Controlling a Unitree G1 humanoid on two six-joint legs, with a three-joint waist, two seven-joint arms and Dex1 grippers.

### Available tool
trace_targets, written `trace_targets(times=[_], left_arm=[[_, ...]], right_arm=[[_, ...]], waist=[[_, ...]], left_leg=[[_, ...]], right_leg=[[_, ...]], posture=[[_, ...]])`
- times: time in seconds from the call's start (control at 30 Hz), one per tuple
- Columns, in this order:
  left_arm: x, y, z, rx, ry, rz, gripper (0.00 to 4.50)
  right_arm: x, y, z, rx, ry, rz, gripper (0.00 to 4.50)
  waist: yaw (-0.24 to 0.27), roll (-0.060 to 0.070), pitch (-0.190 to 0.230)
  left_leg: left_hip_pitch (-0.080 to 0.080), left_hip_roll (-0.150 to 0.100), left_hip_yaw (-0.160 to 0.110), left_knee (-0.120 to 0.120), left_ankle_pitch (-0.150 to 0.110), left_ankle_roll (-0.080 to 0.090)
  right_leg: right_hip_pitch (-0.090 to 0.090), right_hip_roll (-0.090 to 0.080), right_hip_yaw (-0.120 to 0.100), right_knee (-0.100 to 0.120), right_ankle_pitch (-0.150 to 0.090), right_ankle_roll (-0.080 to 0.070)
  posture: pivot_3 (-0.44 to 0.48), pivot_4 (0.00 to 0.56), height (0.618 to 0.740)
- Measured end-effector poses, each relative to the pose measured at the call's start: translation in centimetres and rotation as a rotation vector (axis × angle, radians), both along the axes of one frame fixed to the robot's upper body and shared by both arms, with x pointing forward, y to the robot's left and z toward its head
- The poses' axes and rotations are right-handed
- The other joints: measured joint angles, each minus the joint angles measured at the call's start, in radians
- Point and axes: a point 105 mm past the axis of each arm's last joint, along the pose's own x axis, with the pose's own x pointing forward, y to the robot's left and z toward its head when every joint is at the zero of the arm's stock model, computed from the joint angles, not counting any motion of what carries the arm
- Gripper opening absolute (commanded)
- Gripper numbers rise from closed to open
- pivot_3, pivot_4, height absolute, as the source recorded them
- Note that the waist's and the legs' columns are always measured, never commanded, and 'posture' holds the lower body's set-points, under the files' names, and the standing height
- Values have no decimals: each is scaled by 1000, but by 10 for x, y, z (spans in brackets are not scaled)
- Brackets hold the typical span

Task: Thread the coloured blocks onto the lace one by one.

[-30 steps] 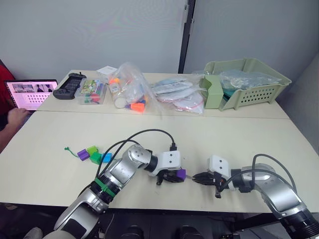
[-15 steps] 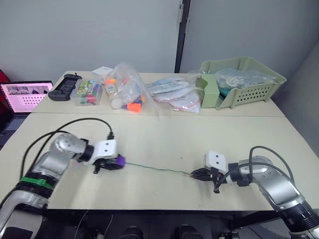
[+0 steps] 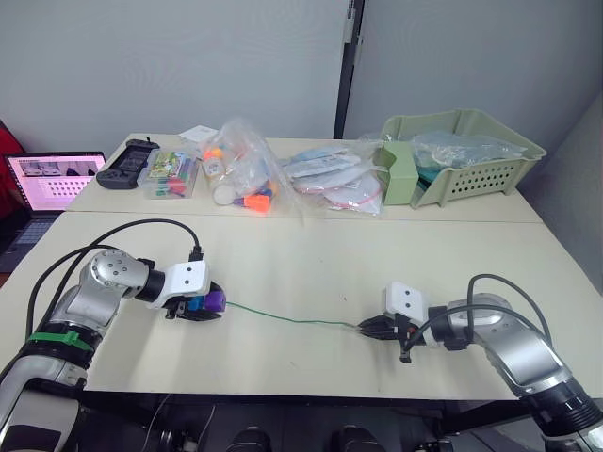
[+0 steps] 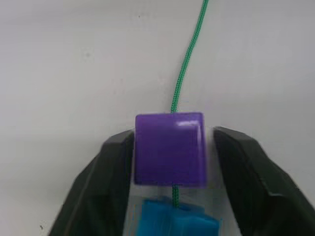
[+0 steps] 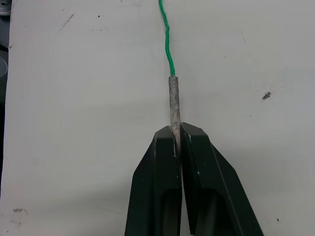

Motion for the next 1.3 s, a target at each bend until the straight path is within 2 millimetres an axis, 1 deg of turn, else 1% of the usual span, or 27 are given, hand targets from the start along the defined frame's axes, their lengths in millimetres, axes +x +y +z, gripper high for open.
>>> trace_targets(times=[0.03,0.2,0.27,0.33,0.4,0.43,0.5,0.6,0.7,0.87,1.07,1.13,1.3], left_arm=[[0,0,1,15,6,0,4226],[-4,3,10,112,78,-16,4226],[-5,1,23,159,91,-34,4226],[-2,-3,45,202,89,-29,4226],[-1,-6,62,232,80,-15,4226],[-1,-7,67,258,84,-9,4226],[-1,-8,71,316,97,0,4226],[1,-9,68,415,126,17,4226],[1,-12,62,451,167,37,4226],[5,-24,49,479,179,19,4226],[7,-28,33,501,201,28,4226],[8,-33,30,502,201,19,4226],[7,-36,21,508,214,16,4226]], right_arm=[[-1,2,1,2,0,2,0],[-2,7,2,11,5,0,0],[-2,11,3,23,2,-1,0],[-2,16,2,33,3,2,0],[-3,20,1,37,7,6,0],[-3,20,0,36,9,2,0],[-2,21,0,38,9,-4,0],[-1,24,-1,44,5,-10,0],[-1,25,-2,38,4,-11,0],[-2,26,0,37,-6,-9,0],[-3,26,1,33,-4,-12,0],[-3,27,1,34,-3,-11,0],[-7,25,-2,30,14,-24,0]], waist=[[0,0,0],[1,-1,0],[1,-3,2],[6,-3,2],[6,-3,2],[6,-3,2],[4,-3,2],[4,-3,2],[3,-3,2],[4,-3,2],[4,-3,2],[4,-3,2],[4,-3,2]], left_leg=[[0,0,0,0,0,0],[-2,0,0,0,0,0],[-3,0,-1,1,0,0],[-3,-1,-1,1,0,0],[-4,-1,0,1,0,0],[-4,-1,0,1,0,0],[-4,-1,-1,1,0,0],[-4,-1,-1,1,0,0],[-4,-1,-1,1,0,0],[-4,-1,-1,1,0,0],[-4,-1,-1,1,0,0],[-4,-1,-1,1,0,0],[-4,-1,-1,1,0,0]], right_leg=[[0,0,0,0,0,0],[-1,0,0,0,0,0],[-2,1,0,0,0,0],[-2,0,0,0,0,1],[-2,0,0,-1,-1,1],[-2,0,0,0,-1,1],[-2,0,0,0,-1,1],[-2,1,0,0,-1,1],[-2,1,0,0,-1,1],[-2,1,0,0,-1,1],[-2,1,0,0,-1,1],[-2,1,0,0,-1,1],[-2,0,0,0,-1,1]], posture=[[0,150,740],[0,150,740],[0,150,740],[0,150,740],[0,150,740],[0,150,740],[0,150,740],[0,150,740],[0,150,740],[0,150,740],[0,150,740],[0,150,740],[0,150,740]])
